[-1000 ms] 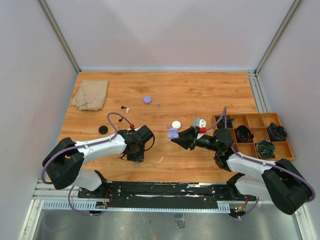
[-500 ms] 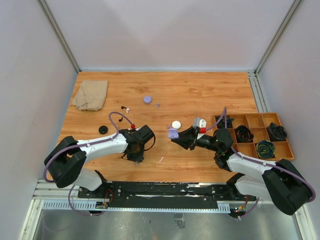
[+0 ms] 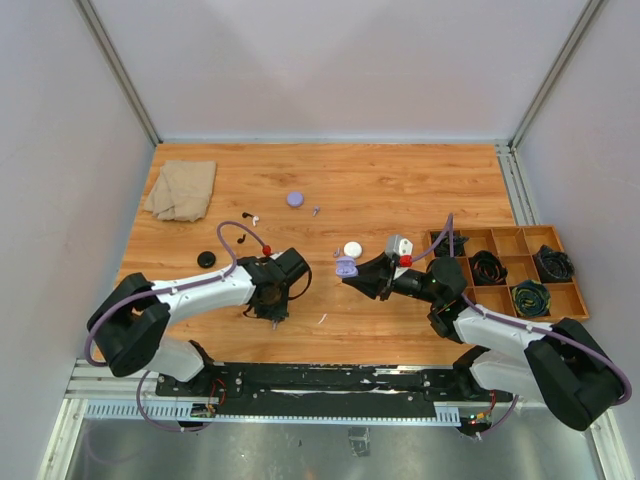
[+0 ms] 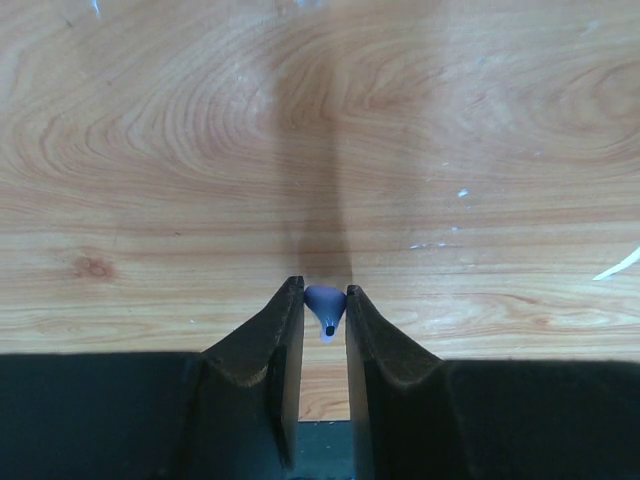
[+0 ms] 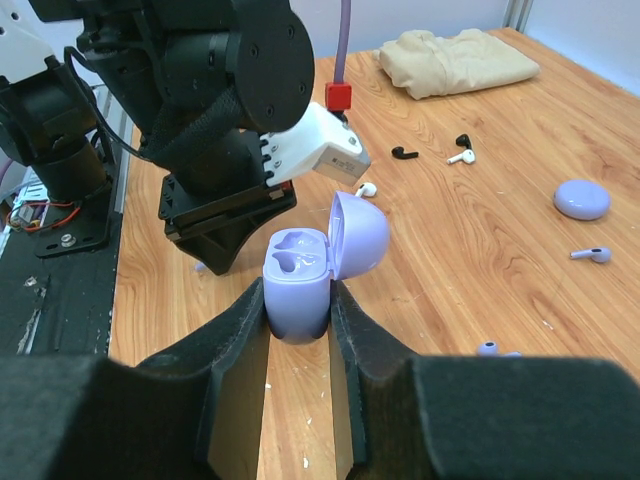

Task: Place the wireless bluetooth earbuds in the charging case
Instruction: Pick up the earbud from the center of the board.

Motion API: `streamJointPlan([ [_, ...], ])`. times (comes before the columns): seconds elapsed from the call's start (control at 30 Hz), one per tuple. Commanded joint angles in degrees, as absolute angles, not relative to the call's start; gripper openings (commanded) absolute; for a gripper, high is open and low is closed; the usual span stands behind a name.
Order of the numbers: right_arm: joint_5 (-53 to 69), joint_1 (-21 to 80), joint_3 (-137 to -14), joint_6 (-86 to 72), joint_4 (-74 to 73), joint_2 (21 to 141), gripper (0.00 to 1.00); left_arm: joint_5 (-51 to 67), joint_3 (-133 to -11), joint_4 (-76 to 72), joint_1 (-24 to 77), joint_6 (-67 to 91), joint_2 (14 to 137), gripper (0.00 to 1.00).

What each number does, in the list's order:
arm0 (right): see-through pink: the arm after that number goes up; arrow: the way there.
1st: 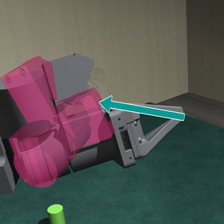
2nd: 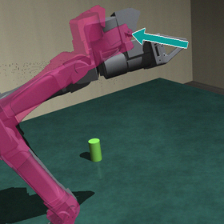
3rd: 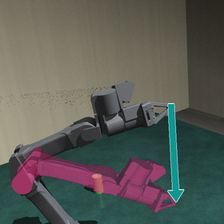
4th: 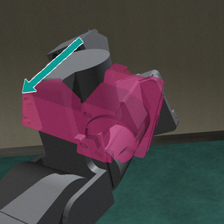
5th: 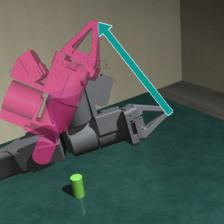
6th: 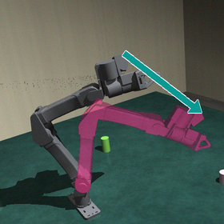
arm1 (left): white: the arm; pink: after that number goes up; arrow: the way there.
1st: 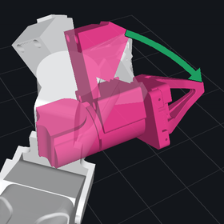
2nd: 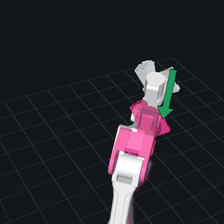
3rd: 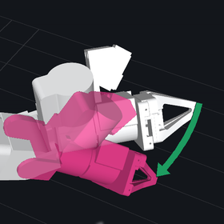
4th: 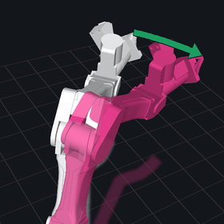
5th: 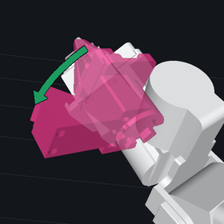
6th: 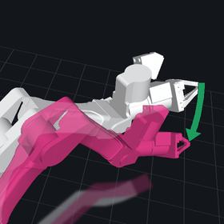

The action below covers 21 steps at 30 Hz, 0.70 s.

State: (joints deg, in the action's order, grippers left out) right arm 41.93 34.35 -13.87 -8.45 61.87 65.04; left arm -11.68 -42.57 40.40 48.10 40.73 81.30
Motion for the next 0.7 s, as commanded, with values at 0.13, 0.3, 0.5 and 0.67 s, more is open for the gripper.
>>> streamJointPlan([
  [0.13,41.47,35.45,-14.59,-5.58,68.73,67.33,0.01,-18.55,-50.64,38.69,48.52,39.7,75.27,0.2],
  [0.3,39.98,35.94,-14.01,-4.07,75.1,69.63,0.01,-21.08,-54.9,36.13,48.52,38.27,70.49,0.19],
  [0.5,37.79,36.29,-14.44,-1.99,77.43,70.27,0.0,-21.67,-57.87,30.61,48.67,36.1,65.12,0.18],
  [0.67,36.32,36.86,-14.62,-0.81,79.28,70.84,0.01,-22.1,-57.42,24.53,49.75,34.99,61.63,0.17],
])
